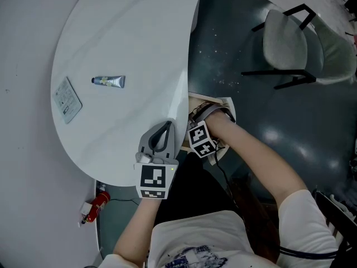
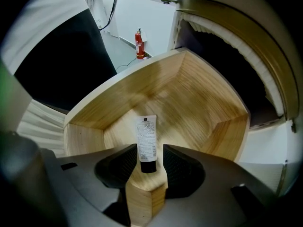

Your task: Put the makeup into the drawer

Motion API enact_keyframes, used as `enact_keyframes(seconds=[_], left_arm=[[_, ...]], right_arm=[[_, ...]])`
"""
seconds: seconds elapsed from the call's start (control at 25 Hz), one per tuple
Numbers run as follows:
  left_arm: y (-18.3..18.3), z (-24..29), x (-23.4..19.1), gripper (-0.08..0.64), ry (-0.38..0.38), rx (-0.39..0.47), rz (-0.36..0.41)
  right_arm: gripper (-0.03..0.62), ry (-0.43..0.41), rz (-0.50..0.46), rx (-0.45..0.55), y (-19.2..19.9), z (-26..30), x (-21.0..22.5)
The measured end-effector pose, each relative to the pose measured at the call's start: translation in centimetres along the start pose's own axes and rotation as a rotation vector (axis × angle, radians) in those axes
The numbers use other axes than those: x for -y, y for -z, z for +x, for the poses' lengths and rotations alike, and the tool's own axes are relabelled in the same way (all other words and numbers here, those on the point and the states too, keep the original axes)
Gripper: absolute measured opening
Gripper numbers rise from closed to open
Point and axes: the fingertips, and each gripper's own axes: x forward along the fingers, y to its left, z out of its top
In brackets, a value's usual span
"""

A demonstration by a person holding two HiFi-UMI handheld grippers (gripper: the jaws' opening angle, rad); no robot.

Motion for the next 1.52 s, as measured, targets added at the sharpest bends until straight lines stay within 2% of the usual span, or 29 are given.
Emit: enact_keyframes(seconds=[0.4, 0.52, 0.8, 1.2, 1.32, 1.52], left_arm=[[-0.5, -1.9, 0.3, 0.04, 0.014, 0.014, 0.022], [-0.7, -3.0, -0.1, 0.04, 0.012, 0.018, 0.028], [-2.8, -5.6, -1.1, 0.04, 0.024, 0.074, 0.036], [-4.9, -12.5, -3.0, 0.04, 0.052, 0.117, 0.112], [-5.8, -14.7, -4.2, 0.04, 0.053, 0.137, 0.131], [-7.5, -18.9, -6.5, 0.04, 0.045, 0.187, 0.154]], right_arm=[[0.179, 0.038, 0.038, -0.01, -0.2, -3.0, 0.1], [0.179, 0.076, 0.08, 0.012, -0.7, -4.7, 0.5], [0.179, 0.104, 0.317, 0.075, -1.2, -9.8, -0.4], [0.179, 0.251, 0.516, 0.072, -3.3, -19.0, 1.2], [0.179, 0.34, 0.654, 0.137, -4.3, -22.5, 2.5], [0.179, 0.492, 0.945, 0.359, -7.7, -29.1, 4.8]])
